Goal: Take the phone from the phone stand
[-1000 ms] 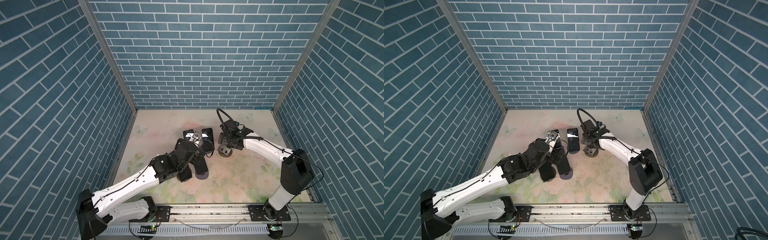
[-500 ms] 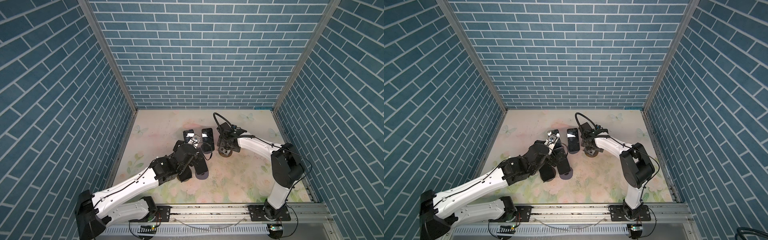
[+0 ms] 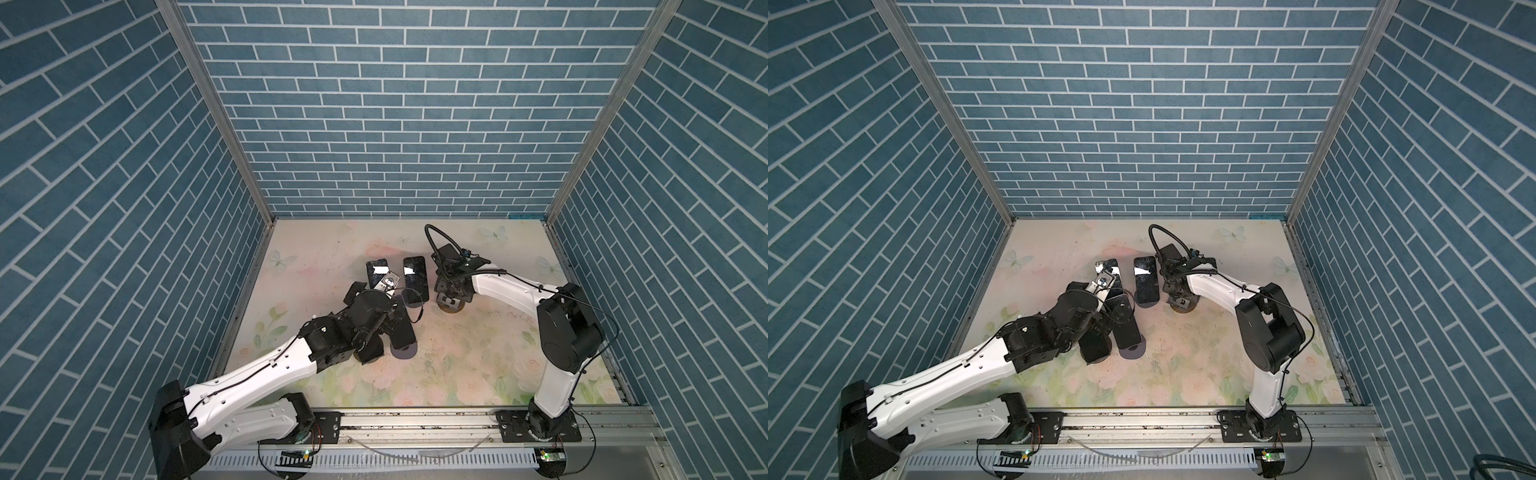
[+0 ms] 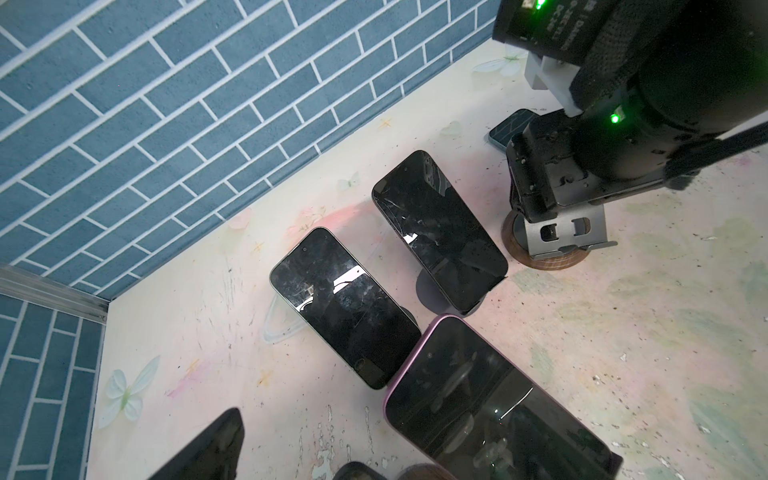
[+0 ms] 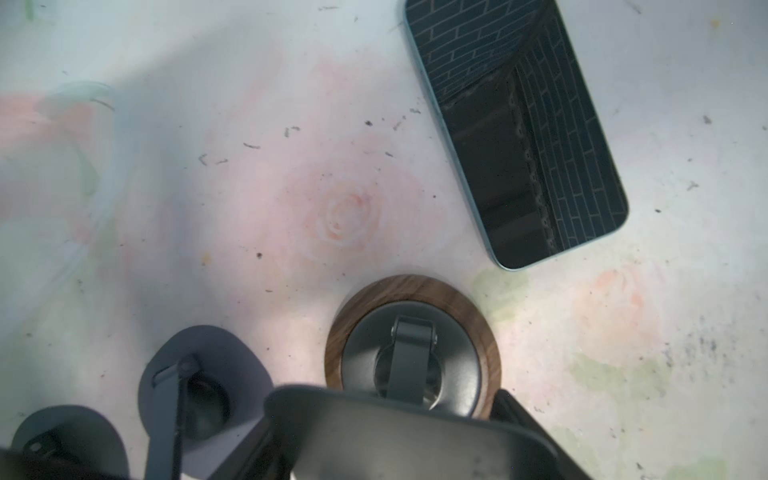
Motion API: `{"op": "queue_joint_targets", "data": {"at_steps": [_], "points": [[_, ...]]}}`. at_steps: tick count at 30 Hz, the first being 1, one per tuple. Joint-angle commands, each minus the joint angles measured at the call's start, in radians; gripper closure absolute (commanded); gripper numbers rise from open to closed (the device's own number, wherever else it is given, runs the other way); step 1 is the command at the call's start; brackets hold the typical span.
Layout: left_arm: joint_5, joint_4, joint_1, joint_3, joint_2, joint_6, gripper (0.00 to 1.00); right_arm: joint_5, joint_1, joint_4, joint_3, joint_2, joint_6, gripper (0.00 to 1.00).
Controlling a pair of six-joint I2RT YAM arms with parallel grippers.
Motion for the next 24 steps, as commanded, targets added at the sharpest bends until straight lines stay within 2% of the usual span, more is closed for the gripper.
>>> {"op": "queue_joint_targets", "data": {"at_steps": [1, 16, 24], "points": [[-0.014, 0.019, -0.006, -0.003, -0.013, 0.017, 0.0, -0.006, 0.005, -0.013, 0.027, 0.0, -0.004, 0.32], [-0.013, 0.016, -0.006, 0.0, -0.014, 0.021, 0.0, -0.071, 0.0, 0.065, 0.043, -0.06, -0.094, 0.39], [-0.014, -0.002, -0.006, -0.002, -0.022, 0.018, 0.0, -0.084, -0.075, 0.068, 0.059, -0.108, -0.137, 0.39]]}}
